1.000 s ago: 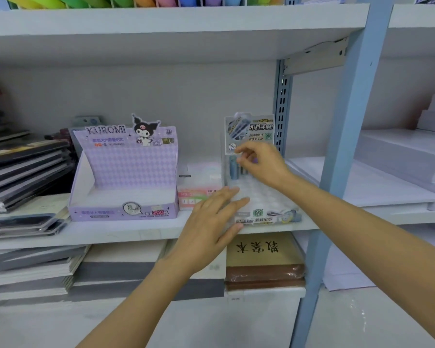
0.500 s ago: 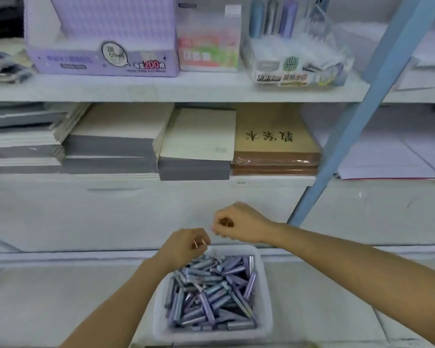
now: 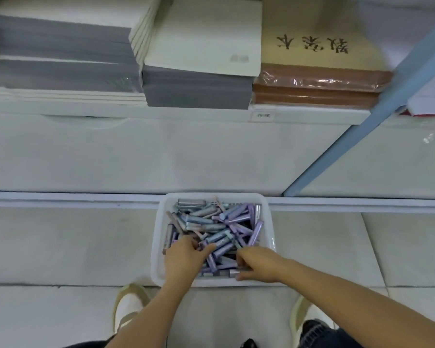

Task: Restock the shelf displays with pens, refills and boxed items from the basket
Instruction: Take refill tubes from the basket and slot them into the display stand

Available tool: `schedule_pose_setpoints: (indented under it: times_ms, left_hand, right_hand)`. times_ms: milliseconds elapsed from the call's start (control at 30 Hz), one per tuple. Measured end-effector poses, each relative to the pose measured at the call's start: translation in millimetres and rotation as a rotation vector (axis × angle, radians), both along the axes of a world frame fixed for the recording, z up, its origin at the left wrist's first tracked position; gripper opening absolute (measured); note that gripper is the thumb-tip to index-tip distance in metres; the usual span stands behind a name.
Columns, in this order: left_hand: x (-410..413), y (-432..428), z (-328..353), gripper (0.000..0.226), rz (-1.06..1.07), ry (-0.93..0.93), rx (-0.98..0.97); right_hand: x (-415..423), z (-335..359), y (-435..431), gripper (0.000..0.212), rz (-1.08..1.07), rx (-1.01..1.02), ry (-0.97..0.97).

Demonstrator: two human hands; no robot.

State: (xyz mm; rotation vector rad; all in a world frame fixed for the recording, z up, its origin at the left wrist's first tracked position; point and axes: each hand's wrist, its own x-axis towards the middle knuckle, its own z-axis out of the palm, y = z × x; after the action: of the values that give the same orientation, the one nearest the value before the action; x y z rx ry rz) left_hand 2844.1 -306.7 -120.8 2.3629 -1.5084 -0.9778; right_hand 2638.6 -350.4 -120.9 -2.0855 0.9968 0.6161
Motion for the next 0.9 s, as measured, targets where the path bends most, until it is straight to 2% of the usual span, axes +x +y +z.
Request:
schedule_pose_setpoints:
  times_ms: [100, 333, 433, 533, 633, 733, 900]
  left_hand:
    - [-3.5, -1.8, -2.2, 0.05, -0.013, -0.025, 0.007]
    - [-3.5, 0.4, -11.4, 0.034, 0.075, 0.103, -0.093]
    - [4.1, 2.8, -8.2, 0.027, 0.174, 0.273, -0.117]
    - [4.5, 2.3, 2.8, 0.026, 0.254, 0.524, -0.131]
    - [-3.1, -2.5, 17.9, 0.028, 0.281, 0.724, -0.117]
    - [-6.8, -8.6, 27.8, 0.029, 0.244, 0.758, -0.013]
    - [-2.0, -11.0, 38.3, 0.031, 0.098, 0.925, -0.003]
  right_hand:
    - [-4.4, -3.5, -5.9, 0.033, -0.046, 0.062, -0.008]
    - [-12.7, -2.7, -8.4, 0.028, -0.069, 0.13, -0.01]
    - [-15.3, 10.4, -19.1, 0.026, -0.12, 0.199, -0.077]
    - [-11.0, 27.7, -32.0, 0.019, -0.253, 0.251, -0.211]
    - [5.2, 39.1, -38.9, 0.018, -0.361, 0.223, -0.358]
    - [25.8, 41.0, -40.4, 0.012, -0.439, 0.224, -0.46]
    - [44.5, 38.7, -40.2, 0.027, -0.766, 0.386, -0.651]
